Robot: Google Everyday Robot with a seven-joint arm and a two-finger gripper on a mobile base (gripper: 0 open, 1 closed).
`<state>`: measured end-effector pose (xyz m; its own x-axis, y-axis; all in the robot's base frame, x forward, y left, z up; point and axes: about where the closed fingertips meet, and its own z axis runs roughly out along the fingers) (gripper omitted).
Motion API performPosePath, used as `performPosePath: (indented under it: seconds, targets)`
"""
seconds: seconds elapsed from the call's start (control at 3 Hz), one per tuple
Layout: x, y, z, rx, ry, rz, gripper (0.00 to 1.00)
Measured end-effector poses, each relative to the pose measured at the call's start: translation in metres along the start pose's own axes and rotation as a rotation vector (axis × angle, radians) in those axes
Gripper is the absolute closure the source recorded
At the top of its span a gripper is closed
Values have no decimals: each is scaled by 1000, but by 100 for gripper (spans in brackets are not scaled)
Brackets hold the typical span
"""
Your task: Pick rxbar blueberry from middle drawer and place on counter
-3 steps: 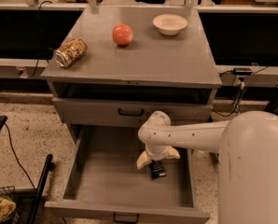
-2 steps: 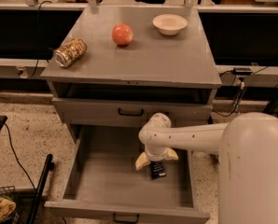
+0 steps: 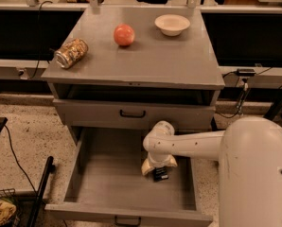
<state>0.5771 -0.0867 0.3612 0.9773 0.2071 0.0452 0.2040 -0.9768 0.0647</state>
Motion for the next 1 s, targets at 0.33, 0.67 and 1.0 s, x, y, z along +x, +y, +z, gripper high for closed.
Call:
performPosePath:
  seconds: [0.33, 0.67, 1.0]
  targets:
    - [3, 4, 8, 26, 4, 10, 36]
    - [7, 6, 9, 63, 14, 21, 67]
    - [7, 6, 8, 63, 14, 21, 91]
